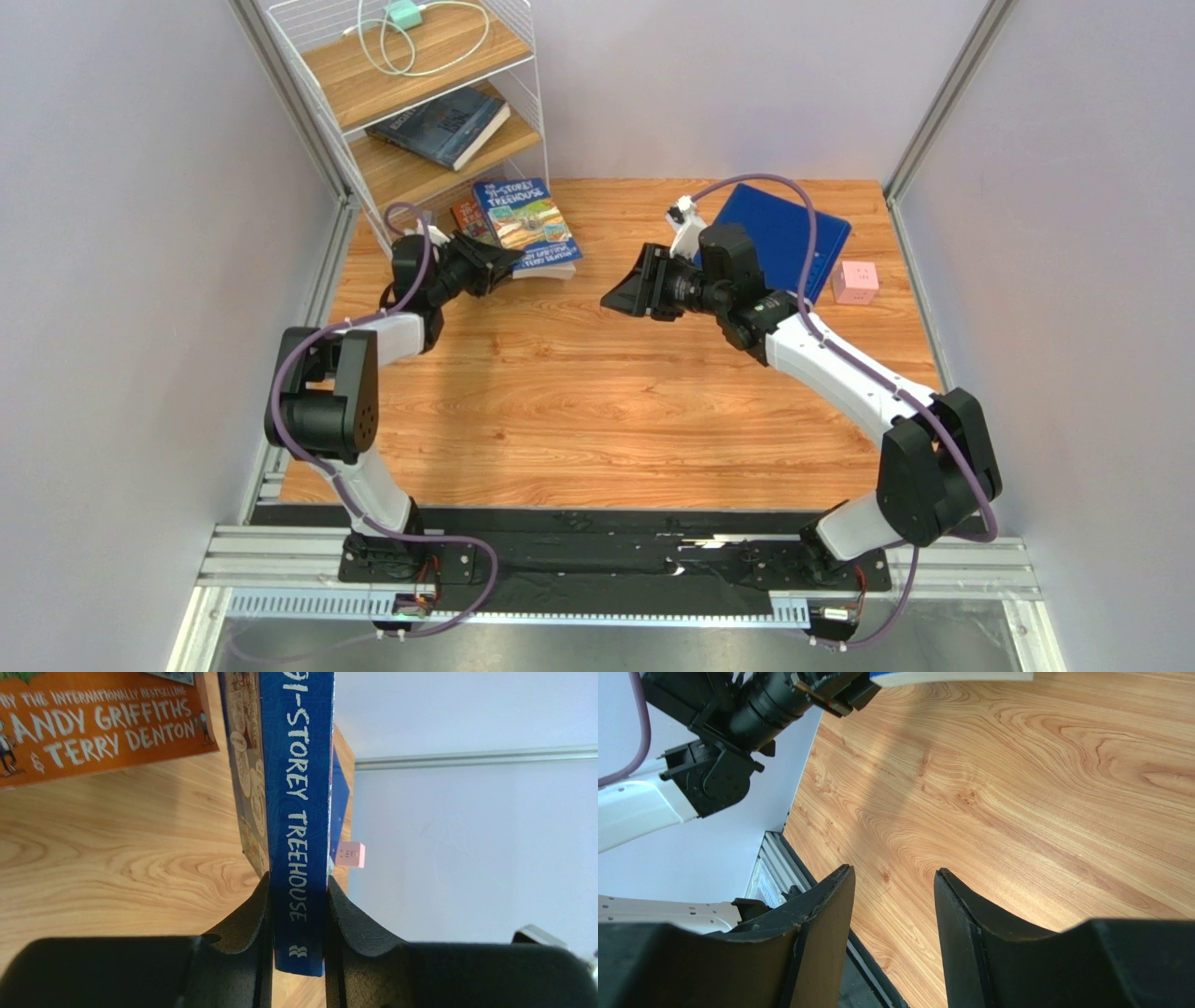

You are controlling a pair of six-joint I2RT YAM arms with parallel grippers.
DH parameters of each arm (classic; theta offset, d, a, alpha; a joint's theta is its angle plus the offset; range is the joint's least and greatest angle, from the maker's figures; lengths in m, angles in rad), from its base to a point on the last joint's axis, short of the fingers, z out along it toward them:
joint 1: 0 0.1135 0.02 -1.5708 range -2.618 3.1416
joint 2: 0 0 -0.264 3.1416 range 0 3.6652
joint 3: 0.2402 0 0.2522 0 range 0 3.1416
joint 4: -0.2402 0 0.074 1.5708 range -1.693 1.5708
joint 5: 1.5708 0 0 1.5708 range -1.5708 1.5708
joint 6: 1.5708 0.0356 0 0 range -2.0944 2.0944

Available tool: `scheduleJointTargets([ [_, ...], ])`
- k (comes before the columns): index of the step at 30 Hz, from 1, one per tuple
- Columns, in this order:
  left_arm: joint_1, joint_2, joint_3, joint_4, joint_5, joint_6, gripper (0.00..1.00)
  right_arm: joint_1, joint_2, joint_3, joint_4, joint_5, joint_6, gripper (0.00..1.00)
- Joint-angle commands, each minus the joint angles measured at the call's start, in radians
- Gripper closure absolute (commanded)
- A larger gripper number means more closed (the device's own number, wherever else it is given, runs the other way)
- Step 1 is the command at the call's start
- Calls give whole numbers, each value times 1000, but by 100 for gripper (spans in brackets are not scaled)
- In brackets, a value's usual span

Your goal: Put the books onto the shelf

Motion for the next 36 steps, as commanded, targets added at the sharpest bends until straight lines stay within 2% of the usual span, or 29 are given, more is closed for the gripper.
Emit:
scheduleJointTargets([
  [1, 7, 3, 128, -44, -43, 61, 100, -4, 3, -9, 3, 3, -23, 49],
  [3, 7, 9, 185, -162, -71, 102, 100, -4, 15, -5, 4, -3, -21, 50],
  [5, 7, 23, 214, -207, -80, 128, 99, -4, 35, -7, 12, -14, -19, 50],
  [9, 13, 63, 315, -389, -104, 160, 90, -5, 46, -15, 23, -24, -18, 50],
  [10, 16, 80, 328, -417, -107, 167, 84, -4, 46, -16, 24, -26, -16, 50],
  [15, 21, 89, 342, -487, -143, 151, 75, -4, 40, -25, 23, -26, -21, 50],
  [16, 21, 89, 346, -509, -153, 157, 68, -4, 40, -27, 23, -27, -23, 50],
  [18, 22, 86, 365, -581, -183, 164, 64, -4, 37, -32, 24, -27, -23, 50],
  [23, 24, 71, 383, -711, -216, 164, 58, -5, 32, -50, 29, -26, -23, 50],
  [27, 27, 89, 417, -809, -226, 173, 50, -4, 28, -64, 40, -32, -16, 51],
  [36, 36, 102, 394, -880, -193, 206, 50, -4, 11, -93, 60, -40, -10, 51],
])
